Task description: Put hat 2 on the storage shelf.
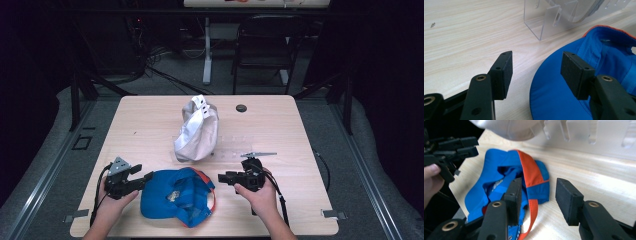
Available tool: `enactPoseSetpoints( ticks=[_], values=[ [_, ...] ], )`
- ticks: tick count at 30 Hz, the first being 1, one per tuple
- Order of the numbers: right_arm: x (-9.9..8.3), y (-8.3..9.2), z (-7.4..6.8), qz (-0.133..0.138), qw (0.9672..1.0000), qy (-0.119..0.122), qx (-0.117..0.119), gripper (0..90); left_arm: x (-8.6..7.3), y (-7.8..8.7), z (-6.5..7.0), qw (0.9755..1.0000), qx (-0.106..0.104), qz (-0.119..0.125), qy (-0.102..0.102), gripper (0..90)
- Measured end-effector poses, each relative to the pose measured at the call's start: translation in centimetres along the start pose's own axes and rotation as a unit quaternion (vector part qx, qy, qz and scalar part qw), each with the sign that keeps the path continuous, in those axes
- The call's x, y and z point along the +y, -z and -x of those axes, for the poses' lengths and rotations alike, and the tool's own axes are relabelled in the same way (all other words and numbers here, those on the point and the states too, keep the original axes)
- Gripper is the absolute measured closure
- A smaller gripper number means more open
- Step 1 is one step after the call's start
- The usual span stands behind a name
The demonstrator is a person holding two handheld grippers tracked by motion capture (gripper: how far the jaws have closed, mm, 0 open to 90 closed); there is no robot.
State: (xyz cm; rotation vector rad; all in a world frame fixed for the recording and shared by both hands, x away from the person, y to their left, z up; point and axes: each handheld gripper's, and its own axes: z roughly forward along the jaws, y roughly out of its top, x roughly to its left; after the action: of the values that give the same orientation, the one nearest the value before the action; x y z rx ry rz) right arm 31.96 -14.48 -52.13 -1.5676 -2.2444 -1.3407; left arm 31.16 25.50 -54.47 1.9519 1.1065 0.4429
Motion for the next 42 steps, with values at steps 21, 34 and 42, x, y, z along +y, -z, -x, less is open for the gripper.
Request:
enactPoseSetpoints(
  ticks=[21,34,42],
  values=[
    [-1.5,-2.9,0.1,-0.07,0.9969,-0.007,0.036,57.3,-0.1,-0.3,0.9,0.9999,0.005,-0.009,-0.012,43.6],
    [-2.4,-4.7,0.7,-0.094,0.9951,-0.013,0.026,57.0,-0.2,-0.4,0.9,0.9998,0.005,-0.004,-0.017,43.6],
    [-2.7,-5.5,1.0,-0.109,0.9929,-0.022,0.041,57.4,-0.3,-0.5,0.9,0.9998,0.006,-0.005,-0.018,43.6]
  ],
)
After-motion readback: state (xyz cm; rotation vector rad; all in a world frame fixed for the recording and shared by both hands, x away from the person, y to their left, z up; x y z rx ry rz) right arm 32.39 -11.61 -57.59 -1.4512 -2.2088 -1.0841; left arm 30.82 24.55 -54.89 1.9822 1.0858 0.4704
